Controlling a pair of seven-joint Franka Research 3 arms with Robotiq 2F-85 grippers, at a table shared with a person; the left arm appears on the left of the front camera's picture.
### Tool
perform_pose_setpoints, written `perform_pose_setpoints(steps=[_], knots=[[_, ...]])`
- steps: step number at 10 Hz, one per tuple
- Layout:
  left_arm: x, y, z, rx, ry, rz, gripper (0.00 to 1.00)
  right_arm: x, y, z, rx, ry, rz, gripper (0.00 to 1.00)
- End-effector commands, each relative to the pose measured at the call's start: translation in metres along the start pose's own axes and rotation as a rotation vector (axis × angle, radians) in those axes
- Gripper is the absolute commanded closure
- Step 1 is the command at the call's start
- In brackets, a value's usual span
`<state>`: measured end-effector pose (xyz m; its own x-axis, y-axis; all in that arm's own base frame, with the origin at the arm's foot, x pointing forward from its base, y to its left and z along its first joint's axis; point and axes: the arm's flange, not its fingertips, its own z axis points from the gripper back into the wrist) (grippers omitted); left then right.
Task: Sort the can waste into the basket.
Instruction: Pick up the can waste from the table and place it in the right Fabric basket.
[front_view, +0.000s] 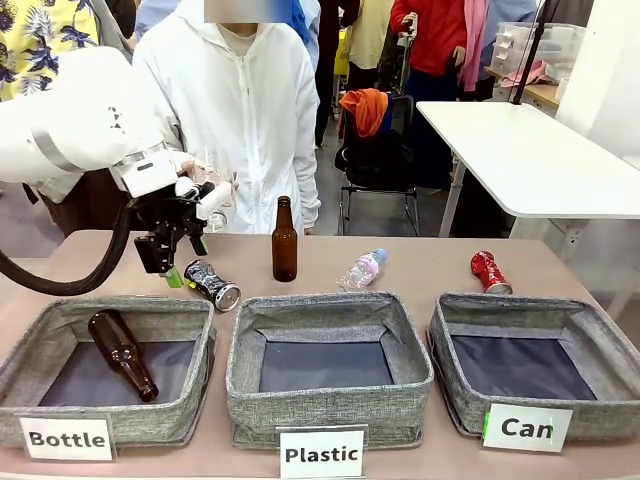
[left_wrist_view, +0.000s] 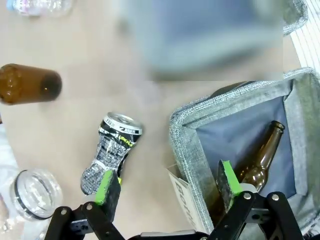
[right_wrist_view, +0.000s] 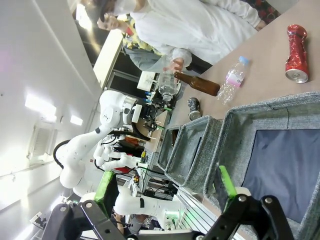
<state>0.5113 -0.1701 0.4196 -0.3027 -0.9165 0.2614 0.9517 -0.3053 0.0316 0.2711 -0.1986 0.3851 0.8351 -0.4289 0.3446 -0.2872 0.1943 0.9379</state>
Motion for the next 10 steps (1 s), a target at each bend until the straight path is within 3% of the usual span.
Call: perform_pose_setpoints(steps=[1,4,6,8,10], knots=[[-0.026,-0.045,0.053,0.115,0.034,-0.128,0.0,0.001,0.0,-0.001,0.014,-0.011,0.026,0.0],[-0.057,-0.196,0.106,0.282,-0.037,-0.2,0.0,0.001,0.0,-0.001,0.014,-0.011,0.026,0.0],[-0.102,-0.268,0.132,0.411,-0.195,-0.046,0.0,0.001,0.0,-0.001,0.014,-0.011,0.026,0.0],[-0.174,-0.31,0.139,0.502,-0.454,0.077,0.0,0.001,0.0,-0.001,0.014,-0.011,0.026,0.0],[-0.24,-0.306,0.131,0.449,-0.625,0.168,0.0,0.001,0.0,-0.001,0.014,-0.011,0.026,0.0]])
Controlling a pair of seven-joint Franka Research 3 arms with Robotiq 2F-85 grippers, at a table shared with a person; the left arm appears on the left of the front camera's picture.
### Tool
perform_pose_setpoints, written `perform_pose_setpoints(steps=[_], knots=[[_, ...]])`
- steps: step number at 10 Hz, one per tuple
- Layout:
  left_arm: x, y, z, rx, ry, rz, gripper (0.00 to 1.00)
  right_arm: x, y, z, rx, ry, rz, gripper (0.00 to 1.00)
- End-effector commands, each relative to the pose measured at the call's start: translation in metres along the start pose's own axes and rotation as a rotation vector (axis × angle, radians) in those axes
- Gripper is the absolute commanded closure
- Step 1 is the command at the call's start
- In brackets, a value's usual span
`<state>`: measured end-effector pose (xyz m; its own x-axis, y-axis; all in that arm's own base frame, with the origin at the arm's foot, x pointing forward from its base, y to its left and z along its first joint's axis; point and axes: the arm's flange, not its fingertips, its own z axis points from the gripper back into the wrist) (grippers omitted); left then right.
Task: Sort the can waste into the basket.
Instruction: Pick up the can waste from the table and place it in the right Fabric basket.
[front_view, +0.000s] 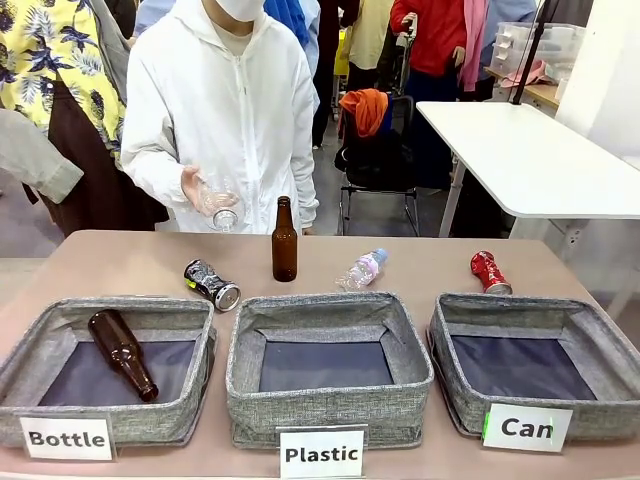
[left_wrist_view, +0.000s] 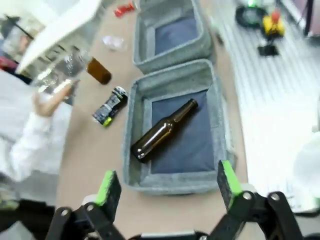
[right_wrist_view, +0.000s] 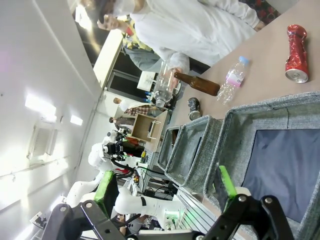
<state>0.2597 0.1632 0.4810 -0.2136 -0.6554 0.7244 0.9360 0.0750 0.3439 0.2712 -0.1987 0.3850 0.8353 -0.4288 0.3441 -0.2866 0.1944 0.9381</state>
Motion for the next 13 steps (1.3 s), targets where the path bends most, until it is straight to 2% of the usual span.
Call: perform_pose_setpoints(steps=[1,2,3,8,9,11,13], knots=[[-0.04,0.037,-0.008,-0.037,-0.153,0.077,0.0,0.001,0.0,-0.001,0.015,-0.011,0.026,0.0],[-0.052,0.043,-0.01,-0.04,-0.191,0.065,0.0,0.001,0.0,-0.001,0.015,-0.011,0.026,0.0],[-0.055,0.054,-0.014,-0.055,-0.187,0.05,0.0,0.001,0.0,-0.001,0.015,-0.011,0.026,0.0],[-0.021,0.072,-0.043,-0.089,-0.107,-0.027,0.0,0.001,0.0,-0.001,0.015,-0.011,0.026,0.0],[-0.011,0.081,-0.058,-0.102,-0.068,-0.052,0.0,0.001,0.0,-0.001,0.015,-0.011,0.026,0.0],[0.033,0.095,-0.099,-0.111,0.106,-0.128,0.0,0.001,0.0,-0.001,0.015,-0.011,0.026,0.0],[0.071,0.125,-0.145,-0.202,0.207,-0.224,0.0,0.001,0.0,-0.001,0.015,-0.011,0.026,0.0]])
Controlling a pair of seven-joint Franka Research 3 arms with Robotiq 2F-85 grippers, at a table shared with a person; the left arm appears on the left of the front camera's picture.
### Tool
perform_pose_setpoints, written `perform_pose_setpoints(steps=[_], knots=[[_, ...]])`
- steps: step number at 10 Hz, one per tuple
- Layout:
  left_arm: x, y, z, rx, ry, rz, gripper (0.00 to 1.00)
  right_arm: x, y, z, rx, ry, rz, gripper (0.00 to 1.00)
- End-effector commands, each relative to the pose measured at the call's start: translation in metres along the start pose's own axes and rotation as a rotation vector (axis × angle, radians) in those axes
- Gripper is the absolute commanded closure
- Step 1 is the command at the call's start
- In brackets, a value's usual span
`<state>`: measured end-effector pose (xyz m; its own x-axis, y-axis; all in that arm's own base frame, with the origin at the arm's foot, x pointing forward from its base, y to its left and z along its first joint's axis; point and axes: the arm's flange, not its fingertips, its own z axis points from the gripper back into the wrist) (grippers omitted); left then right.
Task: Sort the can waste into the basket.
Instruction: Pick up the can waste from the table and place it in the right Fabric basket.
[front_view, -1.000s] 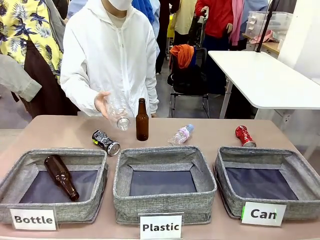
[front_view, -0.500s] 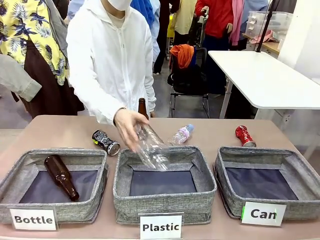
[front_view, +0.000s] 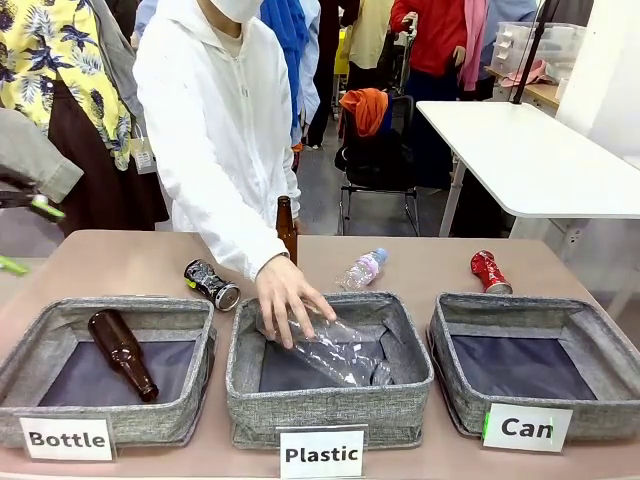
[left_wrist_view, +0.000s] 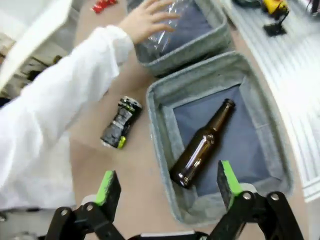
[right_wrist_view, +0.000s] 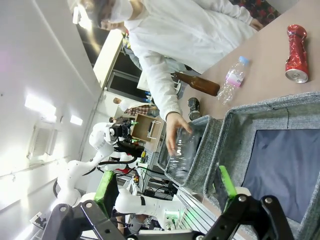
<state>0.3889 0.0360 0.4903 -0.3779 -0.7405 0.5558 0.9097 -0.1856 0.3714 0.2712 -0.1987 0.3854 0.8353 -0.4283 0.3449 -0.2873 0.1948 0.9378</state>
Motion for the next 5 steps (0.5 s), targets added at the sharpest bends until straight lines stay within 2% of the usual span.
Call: perform_pose_setpoints(steps=[1,2,3,5], knots=[[0.019,0.036,-0.033,-0.096,0.093,-0.046,0.0,0.001,0.0,-0.001,0.015,-0.012,0.025,0.0],[0.024,0.058,-0.049,-0.147,0.106,-0.077,0.0,0.001,0.0,-0.001,0.015,-0.012,0.025,0.0],[0.025,0.075,-0.058,-0.149,0.14,-0.046,0.0,0.001,0.0,-0.001,0.015,-0.012,0.025,0.0],[0.016,0.075,-0.056,-0.163,0.124,-0.039,0.0,0.001,0.0,-0.001,0.015,-0.012,0.025,0.0]])
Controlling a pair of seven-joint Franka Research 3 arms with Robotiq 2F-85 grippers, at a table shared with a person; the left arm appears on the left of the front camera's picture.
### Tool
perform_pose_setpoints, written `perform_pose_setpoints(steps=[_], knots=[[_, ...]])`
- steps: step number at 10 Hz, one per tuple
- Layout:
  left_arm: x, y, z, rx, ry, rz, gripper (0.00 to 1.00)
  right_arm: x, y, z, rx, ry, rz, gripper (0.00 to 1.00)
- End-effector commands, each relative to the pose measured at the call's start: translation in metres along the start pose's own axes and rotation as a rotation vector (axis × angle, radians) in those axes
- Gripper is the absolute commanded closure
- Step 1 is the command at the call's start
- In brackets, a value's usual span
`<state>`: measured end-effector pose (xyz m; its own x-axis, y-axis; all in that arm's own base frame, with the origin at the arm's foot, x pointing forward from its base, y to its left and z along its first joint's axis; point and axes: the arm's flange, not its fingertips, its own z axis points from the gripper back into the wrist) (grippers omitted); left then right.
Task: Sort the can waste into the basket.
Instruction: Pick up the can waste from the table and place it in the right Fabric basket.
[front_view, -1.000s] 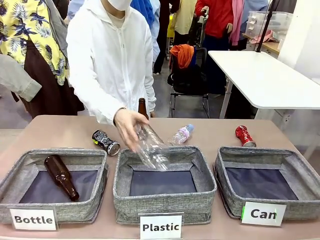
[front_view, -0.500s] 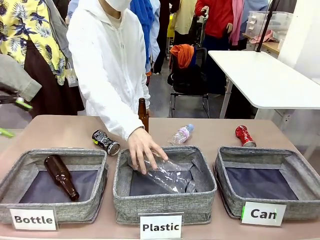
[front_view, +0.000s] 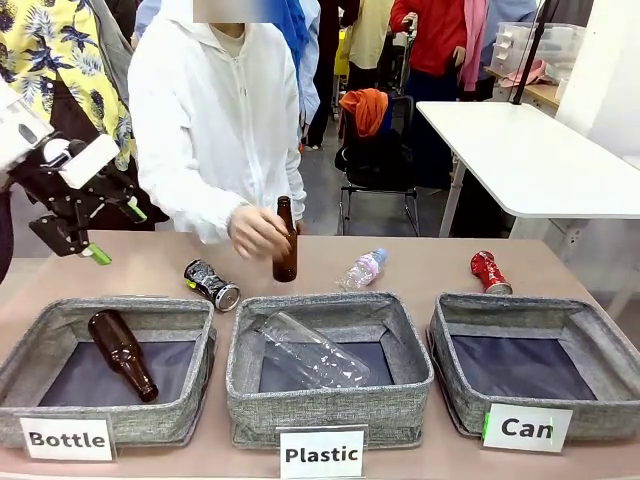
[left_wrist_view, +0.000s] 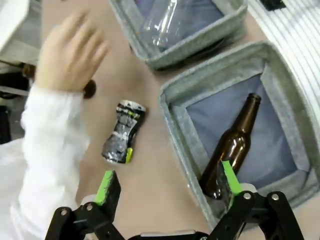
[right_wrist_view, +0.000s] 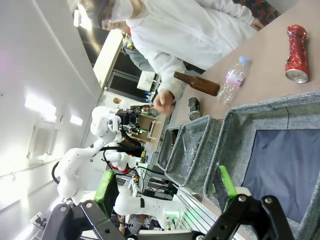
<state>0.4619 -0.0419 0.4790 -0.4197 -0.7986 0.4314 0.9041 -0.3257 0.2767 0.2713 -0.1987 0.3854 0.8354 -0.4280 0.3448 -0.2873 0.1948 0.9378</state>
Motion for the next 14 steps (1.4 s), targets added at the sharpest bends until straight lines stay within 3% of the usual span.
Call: perform_pose_setpoints(steps=[1,3,6,10,12,14], knots=[[-0.015,-0.016,0.016,0.002,-0.012,0.038,0.0,0.001,0.0,-0.001,0.015,-0.012,0.025,0.0],[-0.004,-0.012,0.011,0.018,-0.003,0.008,0.0,0.001,0.0,-0.001,0.015,-0.012,0.025,0.0],[0.013,0.048,-0.023,-0.039,0.074,-0.043,0.0,0.001,0.0,-0.001,0.015,-0.012,0.025,0.0],[0.021,0.139,-0.116,-0.201,0.213,-0.155,0.0,0.001,0.0,-0.001,0.015,-0.012,0.025,0.0],[0.012,0.156,-0.163,-0.255,0.28,-0.163,0.0,0.001,0.0,-0.001,0.015,-0.012,0.025,0.0],[-0.001,0.154,-0.187,-0.305,0.216,-0.155,0.0,0.001,0.0,-0.001,0.015,-0.012,0.025,0.0]])
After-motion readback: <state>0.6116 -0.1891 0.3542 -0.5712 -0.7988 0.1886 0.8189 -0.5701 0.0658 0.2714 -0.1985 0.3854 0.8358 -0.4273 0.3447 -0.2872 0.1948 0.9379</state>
